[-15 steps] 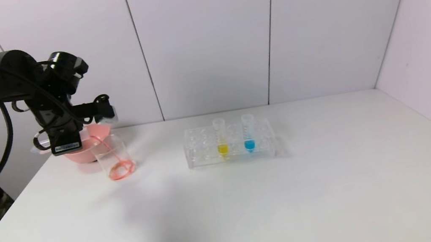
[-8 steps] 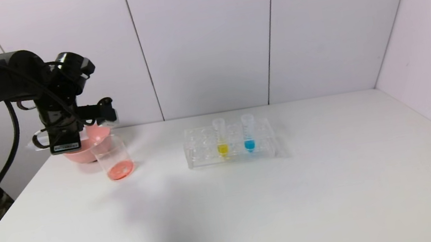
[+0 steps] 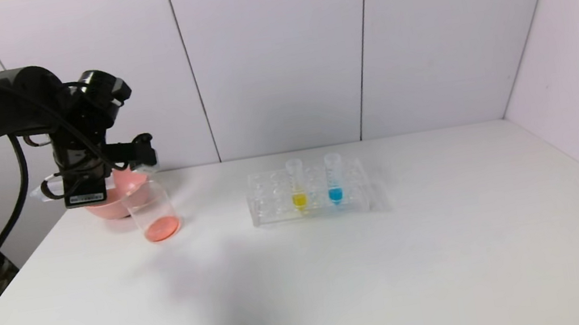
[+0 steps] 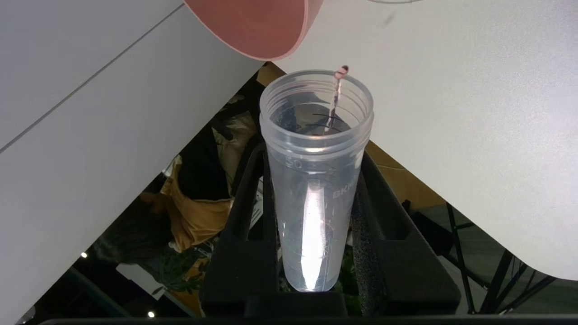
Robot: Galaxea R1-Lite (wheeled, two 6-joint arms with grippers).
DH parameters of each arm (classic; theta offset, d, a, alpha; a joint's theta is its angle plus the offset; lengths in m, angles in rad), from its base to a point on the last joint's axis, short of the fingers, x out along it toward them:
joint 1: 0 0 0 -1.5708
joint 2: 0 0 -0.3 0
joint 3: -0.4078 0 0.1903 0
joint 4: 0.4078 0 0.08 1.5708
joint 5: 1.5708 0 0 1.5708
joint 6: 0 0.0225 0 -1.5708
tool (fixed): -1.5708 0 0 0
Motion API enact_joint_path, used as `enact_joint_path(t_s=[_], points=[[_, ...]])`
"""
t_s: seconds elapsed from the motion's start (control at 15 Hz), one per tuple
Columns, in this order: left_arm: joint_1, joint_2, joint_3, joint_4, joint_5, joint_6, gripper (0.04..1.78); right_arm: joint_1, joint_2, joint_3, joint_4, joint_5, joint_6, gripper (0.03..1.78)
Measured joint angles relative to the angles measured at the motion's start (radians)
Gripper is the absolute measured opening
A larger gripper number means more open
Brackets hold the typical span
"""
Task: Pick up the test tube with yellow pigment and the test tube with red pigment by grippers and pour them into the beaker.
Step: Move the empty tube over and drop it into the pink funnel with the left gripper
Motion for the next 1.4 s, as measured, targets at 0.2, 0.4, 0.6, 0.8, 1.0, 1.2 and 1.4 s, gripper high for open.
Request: enact_joint_path(t_s=[0.2,0.4,0.6,0.8,1.0,1.2,1.4], points=[[0.012,-0.024,0.014,0.017,-0.073,-0.010,0.47,0.000,0.000,0.000,0.000,0.000,0.000,1.71],[0.047,-0.048,0.016,-0.013,-0.265,-0.057,0.47,0.000,0.000,0.000,0.000,0.000,0.000,1.71],[0.087,-0.065,0.016,-0.087,-0.466,-0.208,0.47,0.000,0.000,0.000,0.000,0.000,0.000,1.71],[0.118,-0.079,0.029,-0.190,-0.584,-0.408,0.47,0.000,0.000,0.000,0.000,0.000,0.000,1.71],[0.143,-0.130,0.117,-0.298,-0.617,-0.627,0.47,0.000,0.000,0.000,0.000,0.000,0.000,1.71],[0.154,-0.193,0.264,-0.531,-0.624,-0.873,0.47,0.000,0.000,0.000,0.000,0.000,0.000,1.71],[0.177,-0.228,0.458,-0.886,-0.568,-1.018,0.47,0.000,0.000,0.000,0.000,0.000,0.000,1.71]])
